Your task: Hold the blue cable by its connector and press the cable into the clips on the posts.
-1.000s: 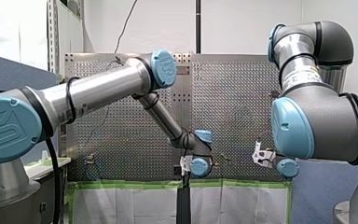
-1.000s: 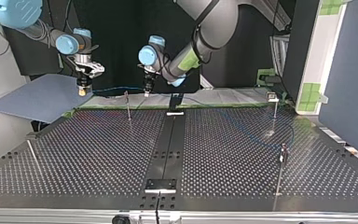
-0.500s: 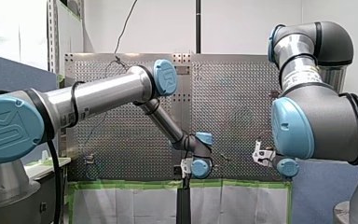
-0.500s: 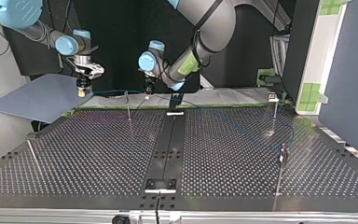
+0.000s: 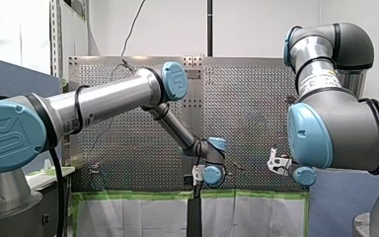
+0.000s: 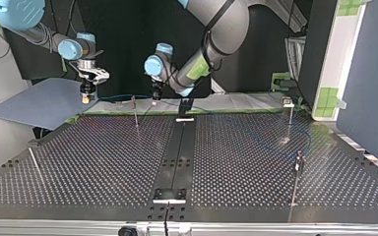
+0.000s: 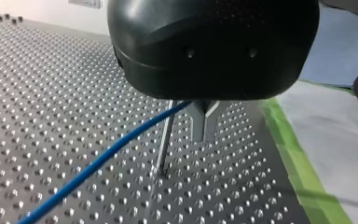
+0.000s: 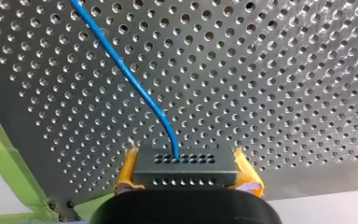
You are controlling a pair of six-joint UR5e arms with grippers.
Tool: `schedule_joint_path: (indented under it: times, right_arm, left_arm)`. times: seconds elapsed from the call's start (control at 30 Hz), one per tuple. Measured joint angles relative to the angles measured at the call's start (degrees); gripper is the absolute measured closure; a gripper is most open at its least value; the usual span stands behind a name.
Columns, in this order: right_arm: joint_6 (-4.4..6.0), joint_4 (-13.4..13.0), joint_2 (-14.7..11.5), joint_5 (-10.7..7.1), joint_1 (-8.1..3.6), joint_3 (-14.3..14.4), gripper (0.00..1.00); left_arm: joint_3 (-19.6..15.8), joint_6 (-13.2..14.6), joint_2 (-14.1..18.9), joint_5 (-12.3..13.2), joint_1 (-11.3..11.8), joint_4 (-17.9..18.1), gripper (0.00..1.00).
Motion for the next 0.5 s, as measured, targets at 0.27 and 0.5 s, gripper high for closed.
schedule_joint_path:
  times: [0.27,0.5]
  right_arm:
    - [-1.04,2.1,0.0,0.63,-0.03,0.0,1.0]
    - [-1.13,2.6,0.0,1.48,-0.31,0.0,1.0]
  left_arm:
    - [-1.2,0.9,1.1,-0.1,-1.3,-2.3,1.0]
    - [-3.2,1.0,3.0,0.0,-1.1,-0.5,1.0]
